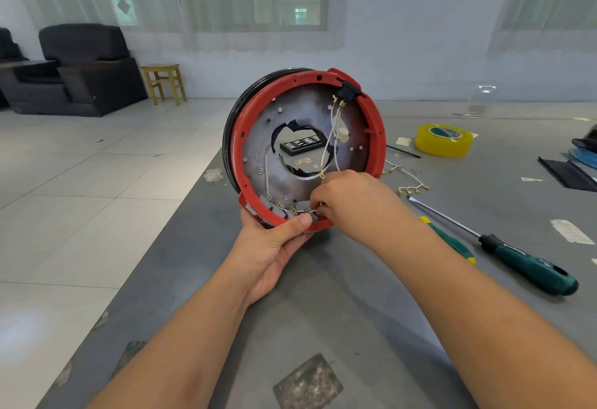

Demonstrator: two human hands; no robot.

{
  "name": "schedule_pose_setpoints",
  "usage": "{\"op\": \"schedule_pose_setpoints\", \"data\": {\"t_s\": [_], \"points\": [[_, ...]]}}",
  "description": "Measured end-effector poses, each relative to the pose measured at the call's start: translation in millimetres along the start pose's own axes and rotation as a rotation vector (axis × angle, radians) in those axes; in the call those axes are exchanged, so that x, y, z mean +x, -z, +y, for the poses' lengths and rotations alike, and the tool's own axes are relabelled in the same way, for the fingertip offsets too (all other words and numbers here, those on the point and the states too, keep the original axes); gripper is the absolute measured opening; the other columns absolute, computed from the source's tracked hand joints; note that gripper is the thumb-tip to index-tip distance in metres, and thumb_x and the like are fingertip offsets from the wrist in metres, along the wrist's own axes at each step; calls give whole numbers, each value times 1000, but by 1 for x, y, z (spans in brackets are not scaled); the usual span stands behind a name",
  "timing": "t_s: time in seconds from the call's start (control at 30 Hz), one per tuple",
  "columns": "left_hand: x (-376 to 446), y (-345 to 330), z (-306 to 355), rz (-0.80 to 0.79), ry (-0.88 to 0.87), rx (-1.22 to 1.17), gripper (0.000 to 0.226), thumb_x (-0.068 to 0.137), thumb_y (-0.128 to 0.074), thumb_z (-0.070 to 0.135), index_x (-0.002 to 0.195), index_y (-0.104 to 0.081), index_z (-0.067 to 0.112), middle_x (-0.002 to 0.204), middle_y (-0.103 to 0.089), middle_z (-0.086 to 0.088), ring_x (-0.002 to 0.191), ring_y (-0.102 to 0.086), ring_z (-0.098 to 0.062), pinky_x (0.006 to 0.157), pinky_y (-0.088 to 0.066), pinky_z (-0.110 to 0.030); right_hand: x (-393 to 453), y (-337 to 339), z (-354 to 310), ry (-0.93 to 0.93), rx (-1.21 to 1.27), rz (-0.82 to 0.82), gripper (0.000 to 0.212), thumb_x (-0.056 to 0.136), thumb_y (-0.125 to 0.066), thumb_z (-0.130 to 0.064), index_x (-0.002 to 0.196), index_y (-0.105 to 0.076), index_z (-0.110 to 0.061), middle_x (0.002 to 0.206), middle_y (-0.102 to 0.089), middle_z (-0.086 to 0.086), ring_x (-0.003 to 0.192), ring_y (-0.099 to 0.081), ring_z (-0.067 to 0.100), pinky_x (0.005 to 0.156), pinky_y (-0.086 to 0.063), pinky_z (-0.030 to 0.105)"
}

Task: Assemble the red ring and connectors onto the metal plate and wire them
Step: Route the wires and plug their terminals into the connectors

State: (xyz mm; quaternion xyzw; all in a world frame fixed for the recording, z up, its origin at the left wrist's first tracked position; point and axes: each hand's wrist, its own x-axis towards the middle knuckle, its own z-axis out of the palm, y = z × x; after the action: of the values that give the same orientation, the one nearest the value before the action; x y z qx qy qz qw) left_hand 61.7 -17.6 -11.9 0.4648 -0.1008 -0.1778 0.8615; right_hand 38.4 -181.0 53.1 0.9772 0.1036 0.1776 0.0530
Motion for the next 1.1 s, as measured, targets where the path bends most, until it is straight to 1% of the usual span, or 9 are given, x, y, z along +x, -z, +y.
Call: {"op": "schedule_pose_setpoints", "data": {"t_s": [0.13,0.23,0.4,0.53,0.67,0.77,0.87,0.97,1.1], "points": [[1,1,-1,-29,0,21,82,84,-71,-17,153,-36,12,133,-69,-23,119,-70,-40,91,-63,-43,-3,-3,-2,-17,-6,47,19,98,-57,-31,108,-70,-40,107,-62,-6,99,-66,26,62,-44,34],[1,2,-1,-28,15,19,87,80,-73,-16,153,-36,14,134,-68,-23,120,-70,-40,91,-63,-44,-5,0,-1,-41,16,44,21,98,-55,-35,110,-70,-43,108,-62,-6,98,-66,27,62,-39,33],[2,2,0,-16,24,-7,93,73,-79,-10,152,-36,16,133,-69,-23,119,-70,-39,90,-63,-43,-7,9,1,-93,25,57,25,97,-54,-27,112,-70,-40,107,-63,-2,94,-65,32,64,-41,34],[2,2,0,-14,30,-7,94,72,-80,-8,151,-36,20,132,-70,-22,118,-71,-40,87,-63,-41,-6,16,5,-123,131,51,24,95,-51,-25,109,-70,-31,103,-65,2,96,-64,31,76,-56,40],[2,2,0,-20,25,-20,94,72,-79,-9,152,-36,18,134,-69,-22,118,-71,-40,86,-64,-41,-5,13,3,-112,230,45,20,94,-53,-19,102,-71,-20,97,-71,2,92,-64,26,73,-52,35],[2,1,-1,-20,18,-15,93,72,-79,-9,151,-36,16,132,-70,-22,117,-71,-39,86,-63,-41,-5,10,1,-110,329,53,19,93,-56,-19,104,-71,-21,90,-70,1,88,-65,24,76,-54,37],[3,1,-1,-16,15,-16,93,72,-79,-10,151,-36,17,133,-69,-22,118,-71,-39,87,-63,-43,-4,9,2,-97,423,62,17,93,-62,-25,107,-72,-26,84,-66,-5,83,-62,18,77,-55,38],[3,3,-1,-27,20,-4,93,73,-80,-9,152,-37,16,134,-68,-22,119,-70,-40,90,-63,-44,-4,7,4,-83,473,72,8,95,-66,-32,101,-72,-29,79,-63,-9,75,-57,10,74,-55,38],[3,2,-2,-32,19,19,93,72,-81,-8,151,-37,19,134,-68,-21,118,-71,-39,88,-63,-42,-4,5,5,-103,473,81,6,95,-66,-33,99,-71,-31,73,-61,-12,69,-57,7,72,-55,36]]}}
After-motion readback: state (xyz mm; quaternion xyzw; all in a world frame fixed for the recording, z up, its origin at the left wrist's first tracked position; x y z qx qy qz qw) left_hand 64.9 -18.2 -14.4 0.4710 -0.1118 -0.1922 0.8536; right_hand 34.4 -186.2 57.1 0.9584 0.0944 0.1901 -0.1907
